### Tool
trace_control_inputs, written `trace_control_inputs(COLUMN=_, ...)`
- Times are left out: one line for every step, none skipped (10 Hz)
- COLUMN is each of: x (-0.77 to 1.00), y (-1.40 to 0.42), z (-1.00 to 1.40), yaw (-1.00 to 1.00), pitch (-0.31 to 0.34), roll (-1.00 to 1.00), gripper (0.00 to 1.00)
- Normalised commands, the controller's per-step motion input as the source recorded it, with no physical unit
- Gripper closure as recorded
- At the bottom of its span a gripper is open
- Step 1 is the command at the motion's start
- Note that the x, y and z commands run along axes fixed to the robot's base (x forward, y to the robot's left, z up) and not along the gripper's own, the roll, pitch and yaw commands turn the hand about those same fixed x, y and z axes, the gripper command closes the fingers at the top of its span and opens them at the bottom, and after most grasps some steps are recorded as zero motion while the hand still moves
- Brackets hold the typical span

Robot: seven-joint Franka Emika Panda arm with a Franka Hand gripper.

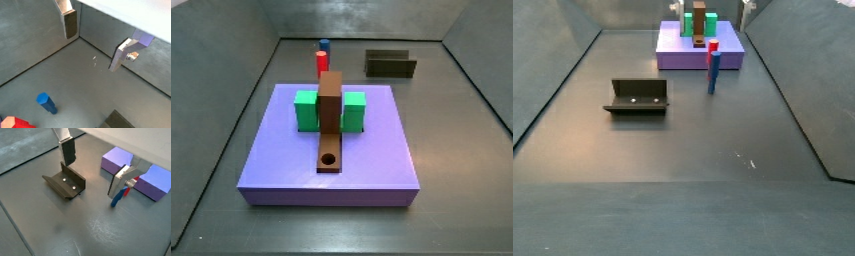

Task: Pick up the blue object. Move up. Move to above the board. Insert the blue object.
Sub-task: Pick up the blue object.

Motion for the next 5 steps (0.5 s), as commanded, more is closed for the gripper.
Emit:
trace_control_inputs(x=0.0, y=0.0, z=-0.02, yaw=0.0, pitch=-0.01, roll=0.0, gripper=0.0)
trace_control_inputs(x=0.07, y=-0.04, z=0.0, yaw=-0.08, pitch=0.023, roll=0.0, gripper=0.0)
trace_control_inputs(x=-0.13, y=-0.8, z=-0.12, yaw=0.04, pitch=-0.09, roll=0.28, gripper=0.0)
trace_control_inputs(x=-0.25, y=-1.0, z=-0.33, yaw=0.01, pitch=-0.17, roll=0.23, gripper=0.0)
trace_control_inputs(x=-0.17, y=-1.0, z=-0.44, yaw=0.0, pitch=-0.153, roll=0.12, gripper=0.0)
